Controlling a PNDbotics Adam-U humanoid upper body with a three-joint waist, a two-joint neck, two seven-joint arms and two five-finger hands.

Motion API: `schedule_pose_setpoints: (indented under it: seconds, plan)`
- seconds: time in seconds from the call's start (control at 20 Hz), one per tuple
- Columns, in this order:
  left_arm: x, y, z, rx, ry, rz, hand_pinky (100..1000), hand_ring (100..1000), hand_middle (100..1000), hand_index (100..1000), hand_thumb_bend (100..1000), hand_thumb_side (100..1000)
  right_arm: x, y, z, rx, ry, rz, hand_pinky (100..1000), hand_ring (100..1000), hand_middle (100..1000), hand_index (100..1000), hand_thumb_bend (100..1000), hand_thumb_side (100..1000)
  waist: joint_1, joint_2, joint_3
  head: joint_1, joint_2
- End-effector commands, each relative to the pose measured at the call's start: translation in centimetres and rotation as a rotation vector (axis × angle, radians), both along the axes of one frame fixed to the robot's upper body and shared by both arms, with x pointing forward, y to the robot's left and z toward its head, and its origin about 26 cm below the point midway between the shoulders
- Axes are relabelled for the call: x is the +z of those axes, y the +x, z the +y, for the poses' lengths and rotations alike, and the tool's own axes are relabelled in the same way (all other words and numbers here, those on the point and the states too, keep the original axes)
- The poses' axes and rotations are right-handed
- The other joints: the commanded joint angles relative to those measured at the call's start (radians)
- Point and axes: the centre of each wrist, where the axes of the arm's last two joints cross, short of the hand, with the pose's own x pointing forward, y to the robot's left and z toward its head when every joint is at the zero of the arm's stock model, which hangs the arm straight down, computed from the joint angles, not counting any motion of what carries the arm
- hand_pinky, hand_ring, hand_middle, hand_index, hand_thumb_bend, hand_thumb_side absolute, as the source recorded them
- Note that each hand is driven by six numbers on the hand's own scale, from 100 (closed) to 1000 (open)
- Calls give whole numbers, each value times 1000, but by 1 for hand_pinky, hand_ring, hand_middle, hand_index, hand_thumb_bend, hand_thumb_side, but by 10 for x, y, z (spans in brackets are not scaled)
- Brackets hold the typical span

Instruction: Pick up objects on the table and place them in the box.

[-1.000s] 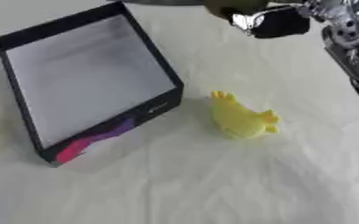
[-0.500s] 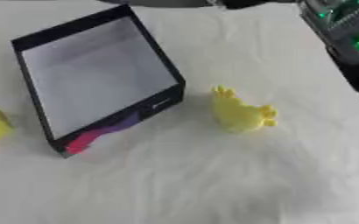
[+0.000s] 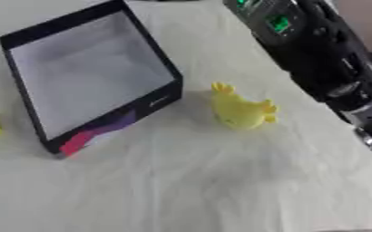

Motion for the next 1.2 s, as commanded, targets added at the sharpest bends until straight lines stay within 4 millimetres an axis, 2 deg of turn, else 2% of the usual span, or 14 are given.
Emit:
schedule_pose_setpoints:
  seconds: [0.05,0.55,0.85,1.2]
  plan:
    - [15,-3,-1,-18,42,-24,835,739,756,803,100,637,1,6,1,-12,2,-13,858,772,565,677,279,315,4,-41,7,-20,-7]
    - [23,1,-10,-77,56,-39,835,737,755,803,100,639,-40,35,12,-31,-20,96,858,778,565,677,249,338,-8,-32,56,-81,-23]
    - [25,3,-14,-100,65,-28,835,736,754,802,100,649,-47,41,16,-25,-36,112,856,777,564,676,247,356,-20,-31,77,-111,-22]
    - [26,3,-15,-105,67,-24,835,736,754,802,100,649,-49,42,17,-20,-49,117,856,777,564,676,247,356,-23,-31,80,-116,-22]
